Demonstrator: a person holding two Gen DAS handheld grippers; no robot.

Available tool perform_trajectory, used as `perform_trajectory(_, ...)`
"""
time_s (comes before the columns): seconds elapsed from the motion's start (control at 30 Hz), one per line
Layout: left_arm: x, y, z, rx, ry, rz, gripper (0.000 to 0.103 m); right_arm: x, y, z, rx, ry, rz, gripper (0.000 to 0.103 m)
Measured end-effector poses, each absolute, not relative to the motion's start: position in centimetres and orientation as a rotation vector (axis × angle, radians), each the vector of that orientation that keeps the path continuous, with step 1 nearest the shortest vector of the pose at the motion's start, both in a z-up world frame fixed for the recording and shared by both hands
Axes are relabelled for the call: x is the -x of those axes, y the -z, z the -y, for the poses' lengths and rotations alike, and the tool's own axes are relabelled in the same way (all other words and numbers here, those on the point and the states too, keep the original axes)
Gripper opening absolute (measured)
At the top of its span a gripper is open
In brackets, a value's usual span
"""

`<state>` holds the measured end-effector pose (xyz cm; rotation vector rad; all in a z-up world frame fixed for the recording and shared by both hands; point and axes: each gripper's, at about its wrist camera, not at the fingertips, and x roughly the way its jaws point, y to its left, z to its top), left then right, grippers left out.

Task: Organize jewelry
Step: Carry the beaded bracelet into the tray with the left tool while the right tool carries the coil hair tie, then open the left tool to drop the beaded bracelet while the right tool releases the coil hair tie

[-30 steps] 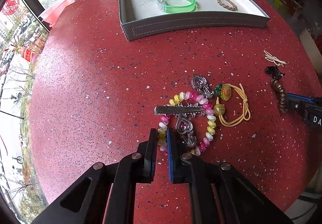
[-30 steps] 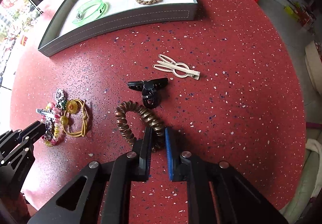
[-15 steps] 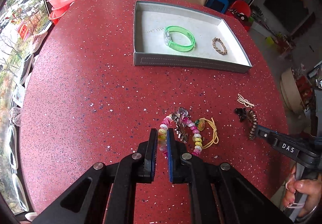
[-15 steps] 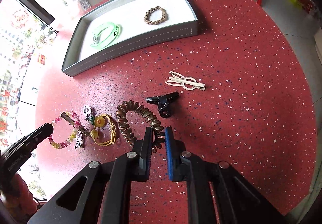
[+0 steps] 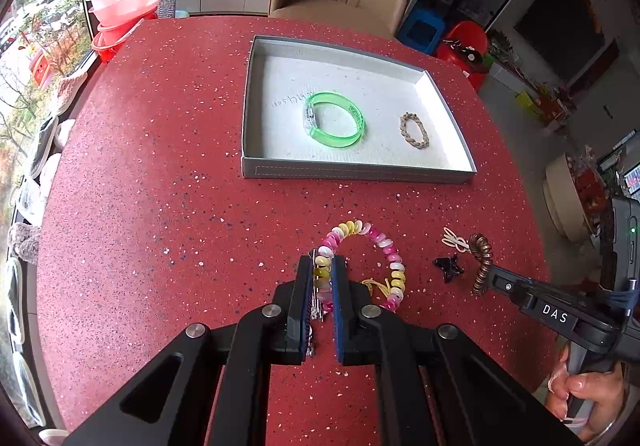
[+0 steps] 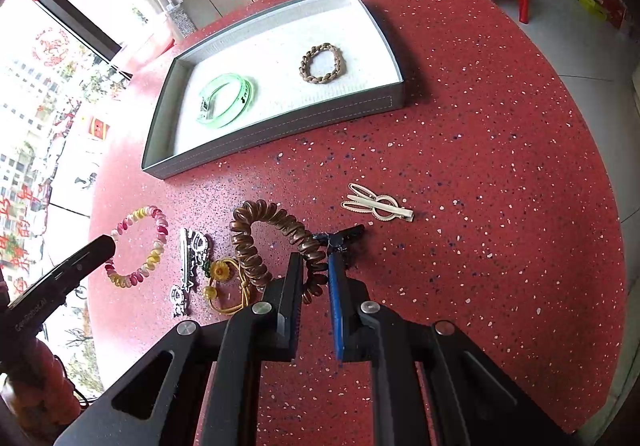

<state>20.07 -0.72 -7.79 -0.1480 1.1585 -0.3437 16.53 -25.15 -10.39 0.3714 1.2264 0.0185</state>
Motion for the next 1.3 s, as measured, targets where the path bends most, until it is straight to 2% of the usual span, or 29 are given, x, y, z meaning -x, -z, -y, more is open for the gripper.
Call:
perform_trajectory(0.37, -23.8, 7.0, 2.2, 0.167, 0.313, -1.117, 0.028, -19.9, 9.0, 26.7, -0.354, -0.048, -1.200, 0.014)
perform_trajectory(0.7, -30.0, 7.7, 3.4, 0.157, 0.234, -1.094, 0.028, -26.5, 8.5, 28.6, -0.319, -0.067, -1.177, 0.014)
perform_trajectory(1.3, -36.3, 12.8, 5.5, 0.069, 0.096, -1.162, 0.028, -34.6, 13.0, 29.8, -0.284, -0.043, -1.258, 0.014)
